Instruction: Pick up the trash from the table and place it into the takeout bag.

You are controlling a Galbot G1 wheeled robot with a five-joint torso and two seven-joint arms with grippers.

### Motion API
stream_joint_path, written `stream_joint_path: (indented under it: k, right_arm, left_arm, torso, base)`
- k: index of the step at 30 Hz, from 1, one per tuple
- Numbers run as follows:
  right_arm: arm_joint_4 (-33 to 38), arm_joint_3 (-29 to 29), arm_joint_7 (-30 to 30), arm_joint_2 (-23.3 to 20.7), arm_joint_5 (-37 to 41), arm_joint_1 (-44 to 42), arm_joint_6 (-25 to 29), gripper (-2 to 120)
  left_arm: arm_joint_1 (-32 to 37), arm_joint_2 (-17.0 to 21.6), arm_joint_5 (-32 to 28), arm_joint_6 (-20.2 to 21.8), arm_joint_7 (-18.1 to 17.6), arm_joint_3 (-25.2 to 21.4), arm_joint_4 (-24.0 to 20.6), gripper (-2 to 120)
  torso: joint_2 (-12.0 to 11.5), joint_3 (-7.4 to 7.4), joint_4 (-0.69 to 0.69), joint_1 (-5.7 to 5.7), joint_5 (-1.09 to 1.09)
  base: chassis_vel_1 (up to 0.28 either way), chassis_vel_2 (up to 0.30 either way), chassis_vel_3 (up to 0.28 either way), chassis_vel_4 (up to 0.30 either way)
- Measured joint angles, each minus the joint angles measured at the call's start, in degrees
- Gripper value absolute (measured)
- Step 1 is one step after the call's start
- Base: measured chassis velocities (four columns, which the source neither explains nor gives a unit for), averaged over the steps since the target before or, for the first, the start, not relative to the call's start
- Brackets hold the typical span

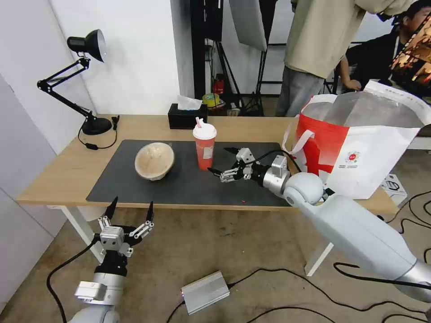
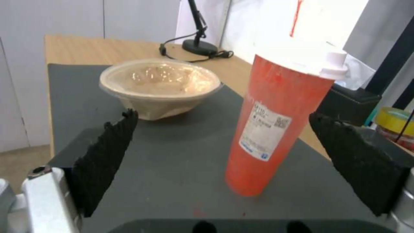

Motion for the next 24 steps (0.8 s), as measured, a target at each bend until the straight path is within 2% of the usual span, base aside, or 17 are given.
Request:
stream_joint_path:
  k: [24]
  right_arm:
    - [-6.6,-1.2,0.5,5.4,0.6,2.0,1.3,100]
  left_arm:
    - [-0.4,0.0,0.1,0.0,0.3,0.3,1.0,100]
  torso:
    - [0.0,0.0,0.0,0.0,0.0]
  base:
    - [0.0,0.0,0.0,0.0]
